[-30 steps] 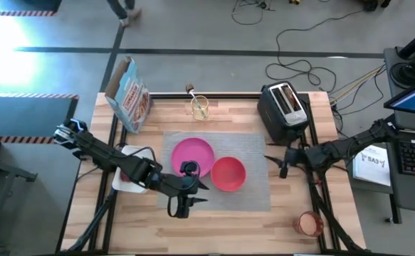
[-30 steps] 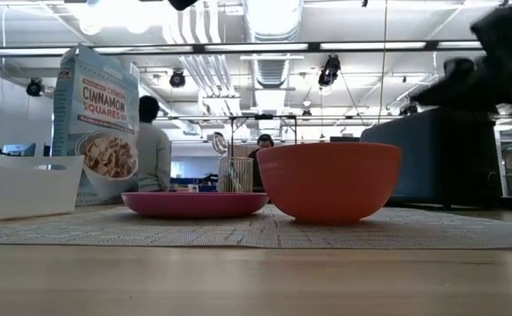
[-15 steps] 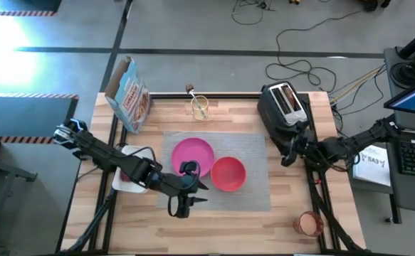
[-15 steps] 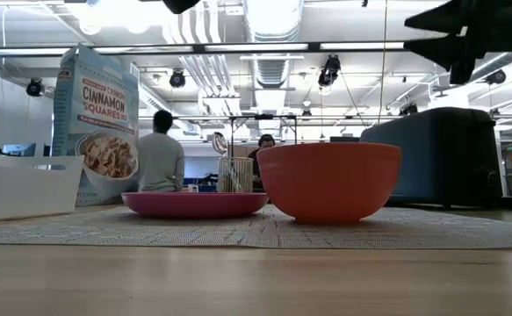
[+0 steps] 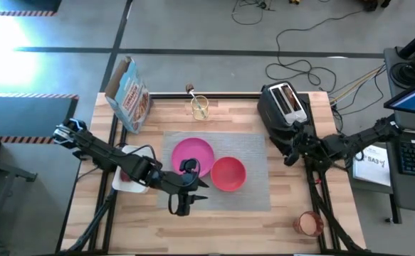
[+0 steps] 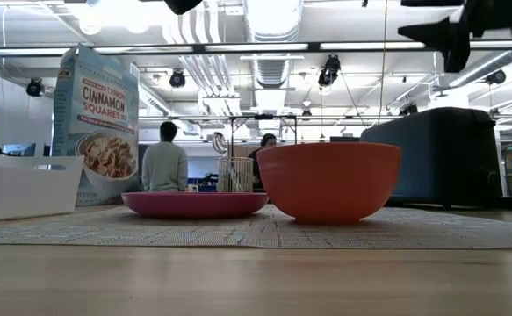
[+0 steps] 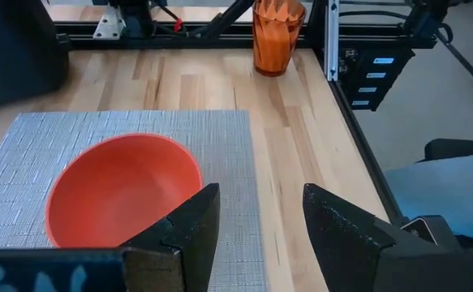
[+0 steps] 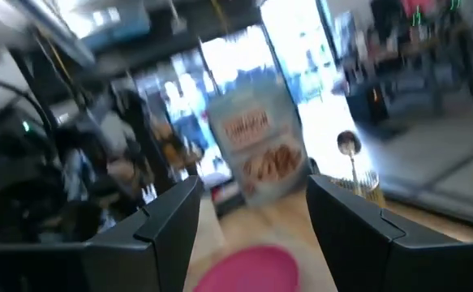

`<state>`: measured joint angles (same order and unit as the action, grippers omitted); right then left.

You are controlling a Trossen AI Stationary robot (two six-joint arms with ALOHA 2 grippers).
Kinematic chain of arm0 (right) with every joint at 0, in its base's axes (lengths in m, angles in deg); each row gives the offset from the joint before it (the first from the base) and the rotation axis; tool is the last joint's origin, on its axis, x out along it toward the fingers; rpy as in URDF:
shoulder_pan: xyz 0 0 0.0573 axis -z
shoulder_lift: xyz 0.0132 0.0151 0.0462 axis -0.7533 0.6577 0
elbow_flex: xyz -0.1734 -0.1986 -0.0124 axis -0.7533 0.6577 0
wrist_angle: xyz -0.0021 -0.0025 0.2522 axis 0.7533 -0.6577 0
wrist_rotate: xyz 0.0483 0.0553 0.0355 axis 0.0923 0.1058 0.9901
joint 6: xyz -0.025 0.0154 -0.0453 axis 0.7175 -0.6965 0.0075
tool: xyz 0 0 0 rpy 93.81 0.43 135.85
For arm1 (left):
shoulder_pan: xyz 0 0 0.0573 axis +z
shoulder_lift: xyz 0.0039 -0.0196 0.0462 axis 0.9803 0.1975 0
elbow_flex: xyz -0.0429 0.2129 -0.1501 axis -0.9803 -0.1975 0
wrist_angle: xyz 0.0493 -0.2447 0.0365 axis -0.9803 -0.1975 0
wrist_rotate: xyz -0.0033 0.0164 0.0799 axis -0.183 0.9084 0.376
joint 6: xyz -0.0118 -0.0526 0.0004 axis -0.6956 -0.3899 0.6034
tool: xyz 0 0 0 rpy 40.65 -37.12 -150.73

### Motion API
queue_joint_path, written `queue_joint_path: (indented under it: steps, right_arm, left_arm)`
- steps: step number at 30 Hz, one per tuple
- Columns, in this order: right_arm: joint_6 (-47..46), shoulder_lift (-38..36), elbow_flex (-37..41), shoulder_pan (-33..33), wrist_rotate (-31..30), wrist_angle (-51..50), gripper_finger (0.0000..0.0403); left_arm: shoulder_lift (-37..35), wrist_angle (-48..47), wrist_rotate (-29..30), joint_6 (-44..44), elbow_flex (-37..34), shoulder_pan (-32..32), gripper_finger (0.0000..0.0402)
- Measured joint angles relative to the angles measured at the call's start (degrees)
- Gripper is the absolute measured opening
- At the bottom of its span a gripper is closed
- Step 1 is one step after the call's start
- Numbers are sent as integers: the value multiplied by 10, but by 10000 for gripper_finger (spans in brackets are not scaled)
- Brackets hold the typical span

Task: Arrange a breakfast setting
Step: Put the glass of milk on the grey table mat to the top of the orange bowl

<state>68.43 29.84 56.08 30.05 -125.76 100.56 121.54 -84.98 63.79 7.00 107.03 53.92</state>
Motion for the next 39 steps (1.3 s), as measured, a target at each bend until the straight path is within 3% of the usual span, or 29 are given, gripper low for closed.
queue_joint_path:
  steps: [6,9,12,17,20,27,33,39]
  right_arm:
    - [-226,84,-187,0,5,-416,215]
    - [-369,136,-263,0,50,-595,215]
    - [-462,187,-315,0,128,-704,215]
    - [-542,277,-375,-1,276,-758,215]
    - [-573,330,-420,-1,325,-786,215]
    - [-628,446,-524,-34,378,-947,215]
    - [-699,511,-572,-98,423,-947,215]
    - [-827,562,-608,-184,455,-944,215]
  left_arm:
    - [0,0,0,-9,-7,0,162]
    - [-2,0,-3,-18,-13,-1,162]
    - [-11,-1,-4,-18,-15,-1,162]
    - [-23,0,-4,-16,-15,-3,162]
    - [-22,0,-4,-16,-15,-7,162]
    - [-20,-2,-5,-17,-19,-23,162]
    - [-34,-29,-20,-9,-20,-25,162]
    - [-48,-45,-35,28,-23,-25,162]
